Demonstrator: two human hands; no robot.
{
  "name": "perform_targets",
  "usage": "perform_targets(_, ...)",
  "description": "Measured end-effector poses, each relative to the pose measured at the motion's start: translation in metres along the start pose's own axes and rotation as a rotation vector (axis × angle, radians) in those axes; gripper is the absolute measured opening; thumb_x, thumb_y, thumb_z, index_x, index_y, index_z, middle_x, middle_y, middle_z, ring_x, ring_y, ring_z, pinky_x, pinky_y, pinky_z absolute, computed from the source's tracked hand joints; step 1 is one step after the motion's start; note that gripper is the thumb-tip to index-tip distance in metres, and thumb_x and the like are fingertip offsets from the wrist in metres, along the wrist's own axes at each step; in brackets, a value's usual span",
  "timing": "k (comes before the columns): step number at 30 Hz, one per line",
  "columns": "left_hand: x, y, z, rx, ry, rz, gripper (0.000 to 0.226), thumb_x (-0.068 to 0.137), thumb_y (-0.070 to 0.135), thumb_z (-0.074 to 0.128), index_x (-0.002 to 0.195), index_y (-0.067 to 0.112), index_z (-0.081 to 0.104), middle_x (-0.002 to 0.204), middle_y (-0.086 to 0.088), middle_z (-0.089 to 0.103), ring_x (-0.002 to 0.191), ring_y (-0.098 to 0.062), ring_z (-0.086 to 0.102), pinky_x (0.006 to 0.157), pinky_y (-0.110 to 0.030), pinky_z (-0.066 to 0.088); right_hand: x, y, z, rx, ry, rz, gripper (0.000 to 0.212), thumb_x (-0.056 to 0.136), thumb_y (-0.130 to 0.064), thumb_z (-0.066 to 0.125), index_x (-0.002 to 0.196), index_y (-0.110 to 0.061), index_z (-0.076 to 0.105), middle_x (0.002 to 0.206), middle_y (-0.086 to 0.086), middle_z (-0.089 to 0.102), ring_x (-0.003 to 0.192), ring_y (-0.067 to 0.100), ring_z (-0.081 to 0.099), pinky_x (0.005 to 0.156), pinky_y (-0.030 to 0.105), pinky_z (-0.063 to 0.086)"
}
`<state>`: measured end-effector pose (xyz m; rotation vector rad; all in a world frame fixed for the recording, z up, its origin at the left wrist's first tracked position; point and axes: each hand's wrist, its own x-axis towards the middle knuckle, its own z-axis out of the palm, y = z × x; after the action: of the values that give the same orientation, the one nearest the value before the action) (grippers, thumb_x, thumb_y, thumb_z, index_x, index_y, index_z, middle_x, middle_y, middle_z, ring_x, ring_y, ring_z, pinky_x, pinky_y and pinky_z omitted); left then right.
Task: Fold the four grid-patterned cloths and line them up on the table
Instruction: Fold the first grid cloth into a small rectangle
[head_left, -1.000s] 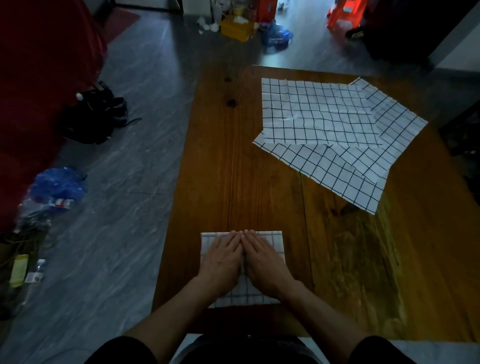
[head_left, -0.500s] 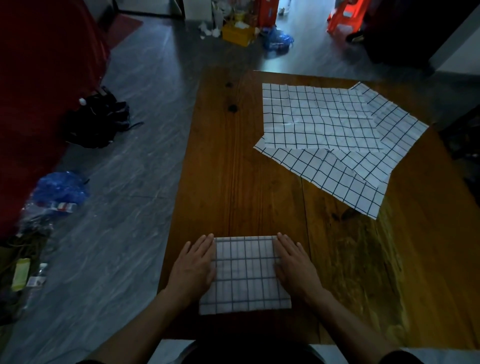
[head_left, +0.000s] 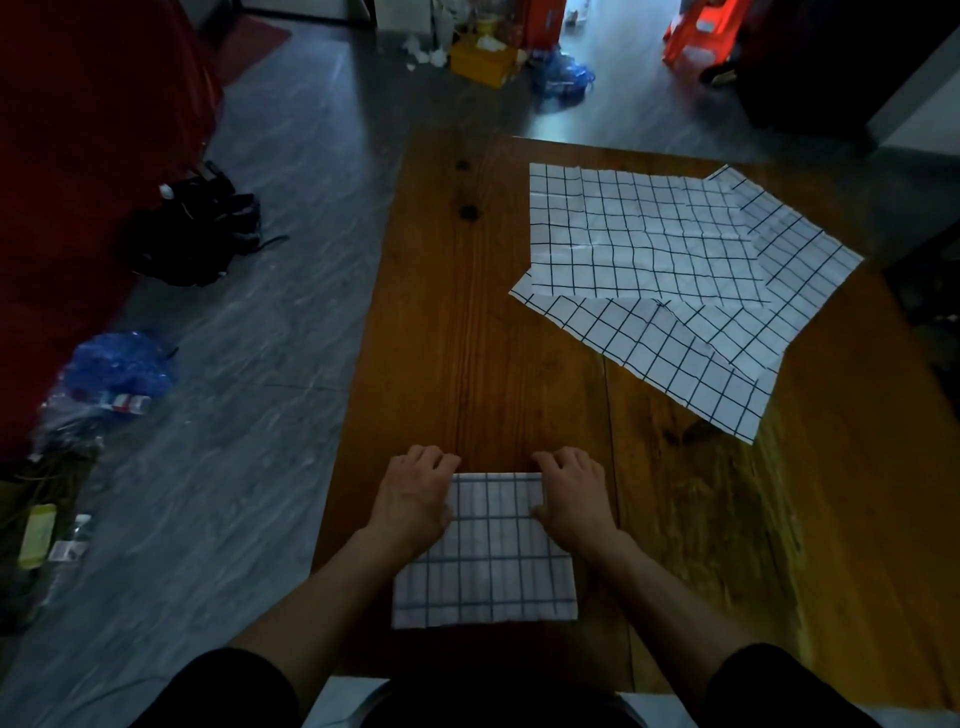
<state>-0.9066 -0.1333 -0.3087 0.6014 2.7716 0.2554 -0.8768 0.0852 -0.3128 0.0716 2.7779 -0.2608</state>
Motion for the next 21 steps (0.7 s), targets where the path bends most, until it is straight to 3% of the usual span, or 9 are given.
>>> perform_targets(7,0.015,0.010,-0.005,0.012,-0.087,-0.001,0.060,0.083,0.026,0.069,0.136,0.027,0.043,0.133,0.002,0.046,0.121,-0.018,0.041,0.099,-0.033,0.038,0.009,0.002,-0.010,0.009,-0.057,0.008,0.037,0.080,-0.036,0.071,0.111,-0.030,0.051,0.125,-0.001,0.039,0.118,0.020,0.034,0.101,0.036,0.033)
perform_targets(12,0.026,0.017,-0.012,-0.120,-0.100,0.018,0.061,0.084,0.033,0.069,0.138,0.030,0.042,0.133,0.007,0.048,0.121,-0.014,0.043,0.101,-0.032,0.040,0.010,0.001,-0.024,0.250,-0.128,-0.097,0.016,0.088,-0.023,0.064,0.091,-0.033,0.051,0.102,-0.013,0.050,0.098,0.010,0.052,0.084,0.026,0.047)
perform_targets(15,0.036,0.020,-0.024,-0.222,-0.205,0.023,0.035,0.088,0.030,0.066,0.120,0.034,0.052,0.117,0.010,0.055,0.104,-0.009,0.051,0.091,-0.032,0.049,0.007,0.001,-0.039,0.454,-0.151,-0.123,0.016,0.091,-0.018,0.061,0.091,-0.032,0.053,0.095,-0.012,0.057,0.086,0.003,0.057,0.072,0.022,0.051)
perform_targets(17,0.042,0.019,-0.029,-0.250,-0.241,0.058,0.023,0.089,0.029,0.065,0.108,0.035,0.055,0.111,0.011,0.056,0.100,-0.008,0.053,0.087,-0.033,0.052,0.005,0.002,-0.048,0.509,-0.090,-0.134,0.015,0.092,-0.016,0.060,0.092,-0.030,0.055,0.094,-0.012,0.059,0.086,0.002,0.057,0.073,0.021,0.049)
perform_targets(21,0.050,0.018,-0.036,-0.377,-0.240,0.097,0.045,0.082,0.025,0.073,0.119,0.038,0.051,0.117,0.018,0.050,0.106,-0.003,0.048,0.090,-0.029,0.048,0.006,0.007,-0.066,0.572,-0.008,-0.236,0.015,0.091,-0.014,0.062,0.095,-0.028,0.057,0.097,-0.013,0.058,0.092,0.000,0.057,0.081,0.023,0.051)
